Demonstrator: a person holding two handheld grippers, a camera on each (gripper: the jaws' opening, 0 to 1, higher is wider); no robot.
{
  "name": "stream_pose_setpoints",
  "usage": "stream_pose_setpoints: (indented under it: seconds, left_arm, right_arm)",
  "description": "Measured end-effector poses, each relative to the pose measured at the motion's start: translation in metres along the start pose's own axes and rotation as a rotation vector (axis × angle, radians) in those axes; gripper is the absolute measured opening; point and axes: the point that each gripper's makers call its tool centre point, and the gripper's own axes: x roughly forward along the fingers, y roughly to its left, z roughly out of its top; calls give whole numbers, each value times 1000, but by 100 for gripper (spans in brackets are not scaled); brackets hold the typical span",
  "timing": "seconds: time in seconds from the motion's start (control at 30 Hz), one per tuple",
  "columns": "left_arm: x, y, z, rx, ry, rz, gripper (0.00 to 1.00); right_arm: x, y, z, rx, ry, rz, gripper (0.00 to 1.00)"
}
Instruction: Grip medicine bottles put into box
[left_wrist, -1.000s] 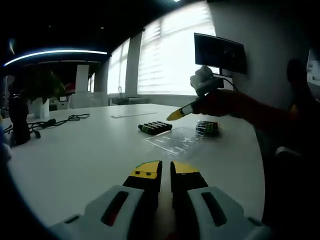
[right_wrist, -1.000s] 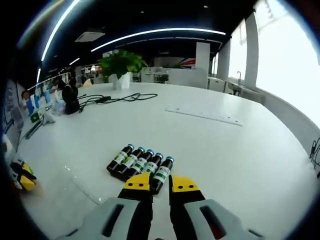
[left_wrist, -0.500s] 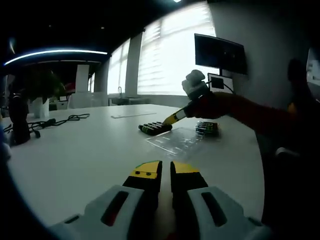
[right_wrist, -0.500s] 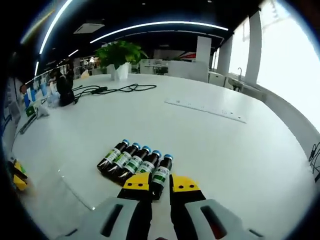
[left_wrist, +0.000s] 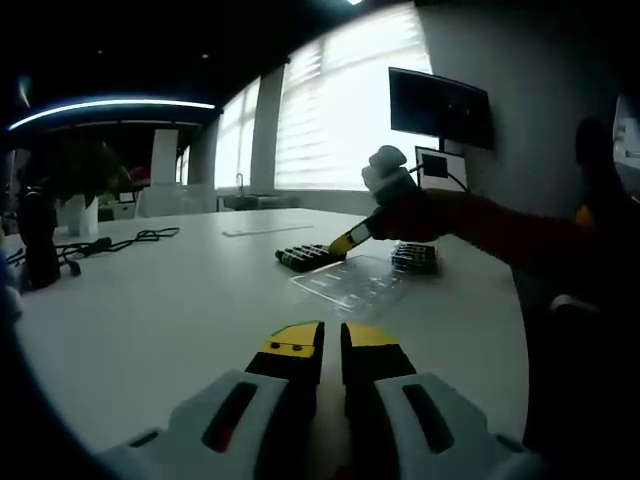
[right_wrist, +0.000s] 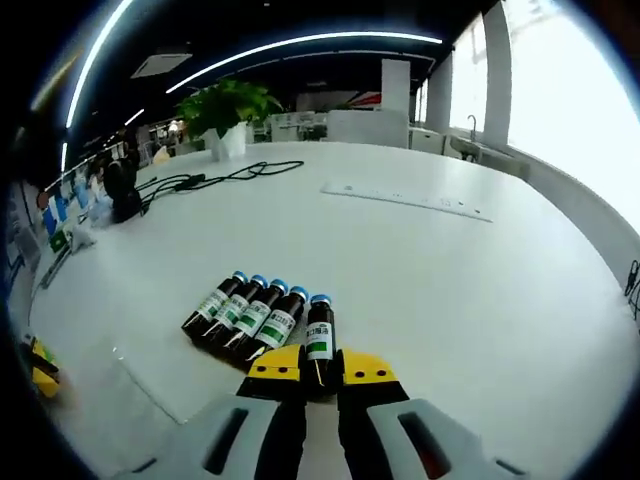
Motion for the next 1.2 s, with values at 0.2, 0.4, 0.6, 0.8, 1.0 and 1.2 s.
stream_pose_setpoints:
  seconds: [0.2,0.4,0.6,0.8,1.0,1.2]
  left_arm:
    - [0,0,0,0,0,1,2]
    - [0,0,0,0,-1,1,2]
    - [0,1,0,0,-2,1,2]
    - [0,1,0,2,-1,2,2]
    - [0,0,0,3,0,2,2]
    - [0,0,0,3,1,2,2]
  right_arm:
    - [-3,-3,0,-1,-4,-11,7]
    - [-10,-5,1,-5,-18,-18,7]
    - [-17,-5,0,21,-30,-12,7]
    - [-33,-4,4,37,-64,-10,6]
    - [-49,-1,7,12,-93,-18,6]
    - [-68,10,10,12,-131,3,6]
